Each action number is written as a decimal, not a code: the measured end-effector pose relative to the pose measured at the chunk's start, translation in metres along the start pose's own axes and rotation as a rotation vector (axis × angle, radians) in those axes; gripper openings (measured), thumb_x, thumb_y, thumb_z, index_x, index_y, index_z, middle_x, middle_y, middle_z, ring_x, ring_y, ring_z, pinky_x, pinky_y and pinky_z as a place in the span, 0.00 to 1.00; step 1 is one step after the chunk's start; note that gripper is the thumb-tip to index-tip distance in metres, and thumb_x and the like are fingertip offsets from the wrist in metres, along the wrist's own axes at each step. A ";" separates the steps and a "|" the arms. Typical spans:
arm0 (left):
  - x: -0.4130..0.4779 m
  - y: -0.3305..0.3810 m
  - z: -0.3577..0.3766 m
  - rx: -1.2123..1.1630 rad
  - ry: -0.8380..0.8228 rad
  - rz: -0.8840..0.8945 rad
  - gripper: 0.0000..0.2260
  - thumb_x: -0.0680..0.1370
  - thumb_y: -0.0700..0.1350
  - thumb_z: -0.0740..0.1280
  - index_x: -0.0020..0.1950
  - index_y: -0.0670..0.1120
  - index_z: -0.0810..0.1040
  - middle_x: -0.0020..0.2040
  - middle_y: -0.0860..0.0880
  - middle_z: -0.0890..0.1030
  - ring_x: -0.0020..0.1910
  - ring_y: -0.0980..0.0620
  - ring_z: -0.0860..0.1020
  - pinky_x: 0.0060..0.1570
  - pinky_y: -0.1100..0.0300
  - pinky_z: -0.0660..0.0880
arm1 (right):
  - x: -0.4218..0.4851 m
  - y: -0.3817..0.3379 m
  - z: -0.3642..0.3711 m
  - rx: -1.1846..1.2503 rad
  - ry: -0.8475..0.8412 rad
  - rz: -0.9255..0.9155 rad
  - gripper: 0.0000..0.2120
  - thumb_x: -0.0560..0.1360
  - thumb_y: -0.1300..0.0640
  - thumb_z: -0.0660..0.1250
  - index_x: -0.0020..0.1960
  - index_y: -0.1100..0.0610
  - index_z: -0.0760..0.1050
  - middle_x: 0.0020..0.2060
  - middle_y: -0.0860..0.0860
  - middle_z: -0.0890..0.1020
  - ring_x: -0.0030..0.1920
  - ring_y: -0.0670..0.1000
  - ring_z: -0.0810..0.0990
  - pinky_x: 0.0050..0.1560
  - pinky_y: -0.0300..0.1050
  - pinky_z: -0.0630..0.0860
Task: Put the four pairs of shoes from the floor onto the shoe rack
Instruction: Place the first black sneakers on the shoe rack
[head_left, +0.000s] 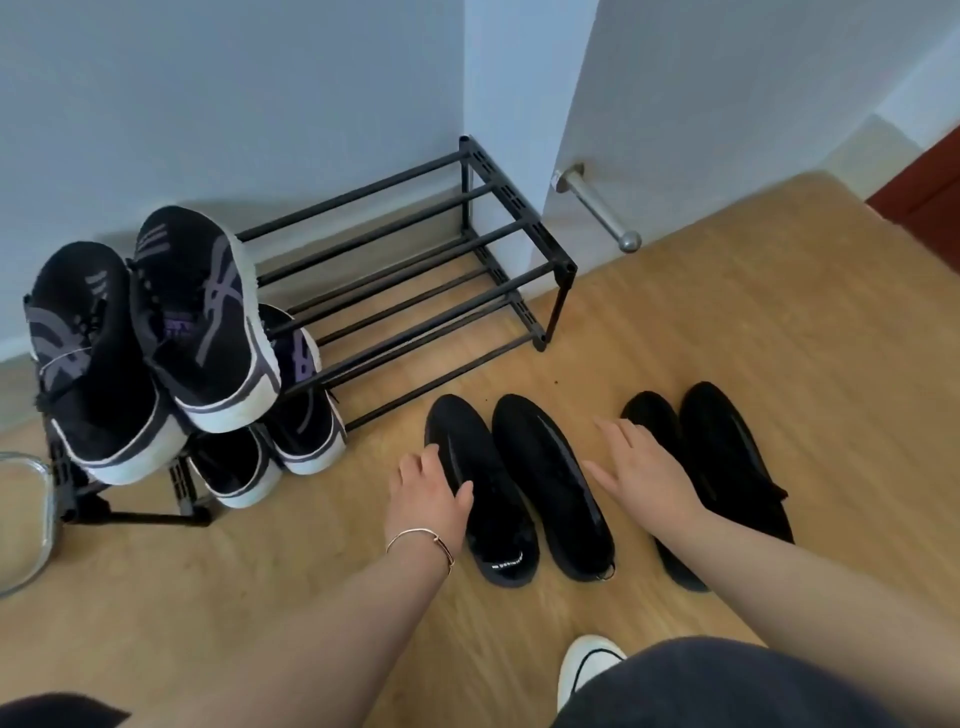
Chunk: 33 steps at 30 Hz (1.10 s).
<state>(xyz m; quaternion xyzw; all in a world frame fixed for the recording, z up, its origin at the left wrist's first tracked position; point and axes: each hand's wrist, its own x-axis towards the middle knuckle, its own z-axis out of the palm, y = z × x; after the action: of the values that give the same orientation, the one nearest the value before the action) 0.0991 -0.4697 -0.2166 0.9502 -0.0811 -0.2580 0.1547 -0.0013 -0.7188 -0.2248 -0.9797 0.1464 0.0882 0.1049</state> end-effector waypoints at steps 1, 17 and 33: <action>0.000 -0.001 0.008 -0.020 -0.022 -0.024 0.29 0.79 0.57 0.62 0.77 0.46 0.59 0.70 0.44 0.68 0.67 0.44 0.70 0.65 0.53 0.71 | -0.002 0.002 0.008 0.019 -0.024 0.021 0.31 0.79 0.40 0.59 0.74 0.59 0.66 0.65 0.55 0.77 0.62 0.56 0.77 0.58 0.51 0.79; -0.005 -0.024 0.070 -0.744 -0.288 -0.447 0.30 0.76 0.52 0.70 0.74 0.46 0.64 0.64 0.45 0.79 0.60 0.43 0.80 0.63 0.47 0.76 | -0.006 -0.008 0.064 0.716 -0.372 0.572 0.32 0.77 0.41 0.66 0.75 0.55 0.66 0.65 0.54 0.78 0.65 0.55 0.77 0.63 0.49 0.74; -0.006 -0.049 0.085 -0.870 -0.229 -0.460 0.25 0.67 0.54 0.73 0.60 0.45 0.76 0.49 0.48 0.83 0.50 0.47 0.84 0.53 0.46 0.82 | -0.013 -0.019 0.073 0.978 -0.331 0.676 0.18 0.73 0.42 0.72 0.57 0.51 0.78 0.53 0.49 0.82 0.56 0.52 0.81 0.63 0.55 0.77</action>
<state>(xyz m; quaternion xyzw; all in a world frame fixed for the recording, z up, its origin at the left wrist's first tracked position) 0.0540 -0.4433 -0.2996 0.7567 0.2290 -0.3979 0.4655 -0.0181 -0.6806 -0.2891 -0.6909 0.4540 0.1903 0.5295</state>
